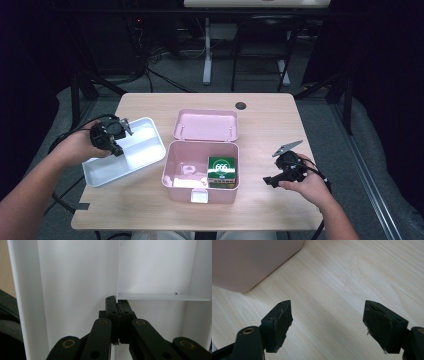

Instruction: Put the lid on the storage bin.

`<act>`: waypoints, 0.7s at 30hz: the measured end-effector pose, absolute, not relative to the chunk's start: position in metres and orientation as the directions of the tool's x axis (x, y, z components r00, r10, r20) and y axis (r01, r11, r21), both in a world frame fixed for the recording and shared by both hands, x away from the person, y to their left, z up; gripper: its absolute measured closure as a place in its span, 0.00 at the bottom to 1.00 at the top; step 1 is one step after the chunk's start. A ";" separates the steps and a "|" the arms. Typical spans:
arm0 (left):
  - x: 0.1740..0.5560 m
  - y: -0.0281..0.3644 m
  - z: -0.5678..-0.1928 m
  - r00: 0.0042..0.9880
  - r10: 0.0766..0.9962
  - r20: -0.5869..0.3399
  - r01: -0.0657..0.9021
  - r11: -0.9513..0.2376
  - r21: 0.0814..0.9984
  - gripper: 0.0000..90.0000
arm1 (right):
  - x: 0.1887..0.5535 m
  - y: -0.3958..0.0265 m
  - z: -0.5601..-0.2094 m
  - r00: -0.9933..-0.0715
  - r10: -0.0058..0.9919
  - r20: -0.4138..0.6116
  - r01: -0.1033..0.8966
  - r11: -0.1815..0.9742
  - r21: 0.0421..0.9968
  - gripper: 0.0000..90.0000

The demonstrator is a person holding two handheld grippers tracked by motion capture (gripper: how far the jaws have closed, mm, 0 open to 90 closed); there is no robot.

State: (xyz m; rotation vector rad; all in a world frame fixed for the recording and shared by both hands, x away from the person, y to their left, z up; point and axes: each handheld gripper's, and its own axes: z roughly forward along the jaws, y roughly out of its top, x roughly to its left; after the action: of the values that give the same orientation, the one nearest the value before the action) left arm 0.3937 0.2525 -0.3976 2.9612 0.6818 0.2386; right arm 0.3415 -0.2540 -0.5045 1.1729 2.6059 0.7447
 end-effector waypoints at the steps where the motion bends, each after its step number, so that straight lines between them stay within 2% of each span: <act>1: 0.394 0.249 -0.396 0.891 0.435 0.129 0.419 -0.898 0.132 0.99 | 0.342 -0.254 -0.505 -0.671 0.741 0.033 0.646 0.561 0.517 0.25; 21: 0.395 0.164 -0.385 0.962 0.230 0.144 0.216 -0.970 0.110 0.99 | 0.342 -0.256 -0.505 -0.664 0.746 0.041 0.651 0.550 0.523 0.25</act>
State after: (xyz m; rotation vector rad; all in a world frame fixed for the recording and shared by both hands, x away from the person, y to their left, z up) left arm 0.3949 0.1640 -0.3853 3.0194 0.3438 0.2375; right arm 0.3420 -0.2557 -0.5051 1.1840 2.5985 0.7606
